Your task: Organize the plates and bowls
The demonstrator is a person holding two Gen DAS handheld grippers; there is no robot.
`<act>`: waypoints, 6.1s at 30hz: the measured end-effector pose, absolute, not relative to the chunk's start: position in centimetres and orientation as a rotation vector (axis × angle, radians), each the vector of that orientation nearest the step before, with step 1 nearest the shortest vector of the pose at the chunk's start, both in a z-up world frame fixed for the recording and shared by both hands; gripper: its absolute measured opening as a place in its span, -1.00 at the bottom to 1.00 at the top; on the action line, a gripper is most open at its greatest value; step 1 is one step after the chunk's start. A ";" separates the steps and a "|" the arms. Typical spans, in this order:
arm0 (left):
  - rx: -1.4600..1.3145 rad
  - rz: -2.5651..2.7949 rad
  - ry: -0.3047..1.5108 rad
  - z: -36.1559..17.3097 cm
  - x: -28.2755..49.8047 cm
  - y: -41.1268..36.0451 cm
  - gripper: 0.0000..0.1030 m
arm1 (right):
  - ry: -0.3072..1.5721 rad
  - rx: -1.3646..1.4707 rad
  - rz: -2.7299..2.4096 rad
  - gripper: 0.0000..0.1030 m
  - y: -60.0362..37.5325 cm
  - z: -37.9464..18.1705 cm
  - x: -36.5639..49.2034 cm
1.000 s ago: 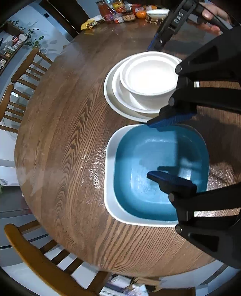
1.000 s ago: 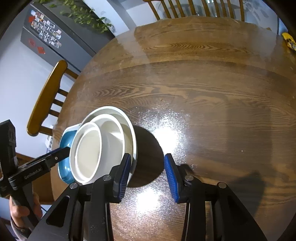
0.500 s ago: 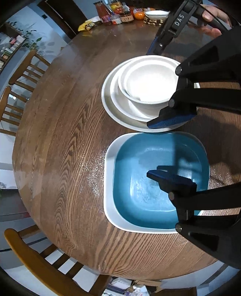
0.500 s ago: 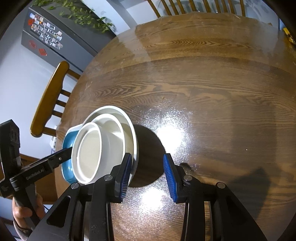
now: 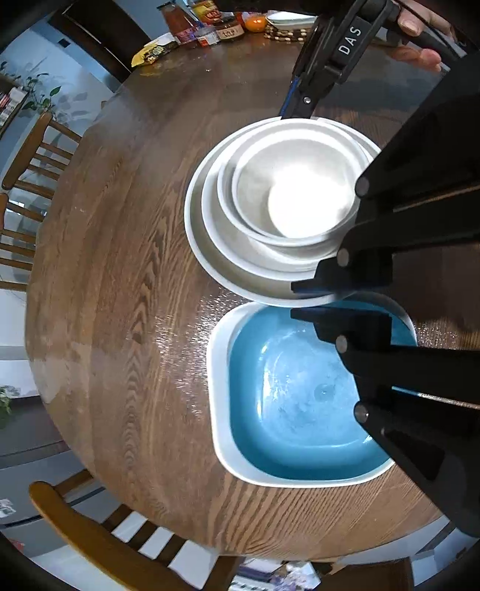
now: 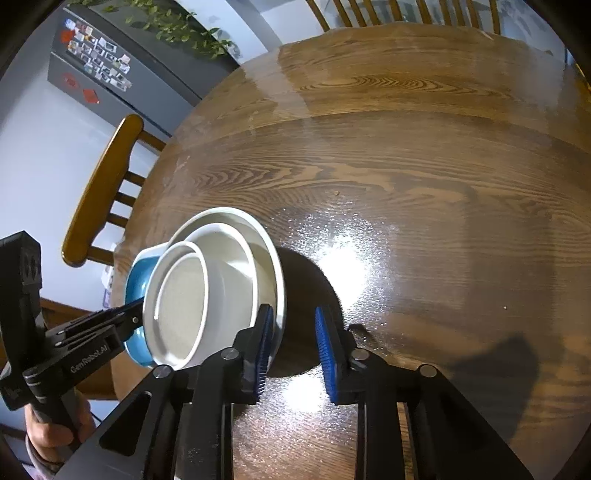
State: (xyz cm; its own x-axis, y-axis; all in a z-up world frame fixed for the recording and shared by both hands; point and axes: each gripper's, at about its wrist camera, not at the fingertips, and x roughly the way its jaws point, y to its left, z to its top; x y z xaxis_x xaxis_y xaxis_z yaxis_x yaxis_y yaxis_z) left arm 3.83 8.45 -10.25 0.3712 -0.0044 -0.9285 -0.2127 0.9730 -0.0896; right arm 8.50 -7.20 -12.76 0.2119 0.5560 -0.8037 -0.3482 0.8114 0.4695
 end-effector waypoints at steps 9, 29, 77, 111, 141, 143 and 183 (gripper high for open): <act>-0.179 0.150 1.155 -9.9 3.8 7.7 -0.97 | 1.199 0.227 0.634 -0.79 -7.1 -12.9 8.3; -0.157 0.153 1.063 -7.1 1.9 7.2 -0.96 | 1.090 0.156 0.626 -0.79 -7.3 -8.9 6.1; -0.318 0.337 1.088 -8.7 -1.6 18.9 -0.95 | 1.200 0.001 0.759 -0.79 7.3 -10.0 6.2; -0.257 0.376 0.927 -4.4 -3.2 18.6 0.41 | 0.991 -0.056 0.741 -0.22 4.8 -4.9 4.3; -0.160 0.494 0.891 -2.2 -8.2 14.4 0.97 | 0.915 -0.224 0.882 0.18 2.9 -4.7 -1.9; -0.162 0.497 0.901 -2.4 -8.4 14.3 0.97 | 0.918 -0.227 0.887 0.18 3.0 -4.8 -2.0; -0.176 0.481 0.960 -4.9 -9.0 13.6 0.98 | 0.935 -0.290 0.868 0.18 4.5 -5.3 -2.8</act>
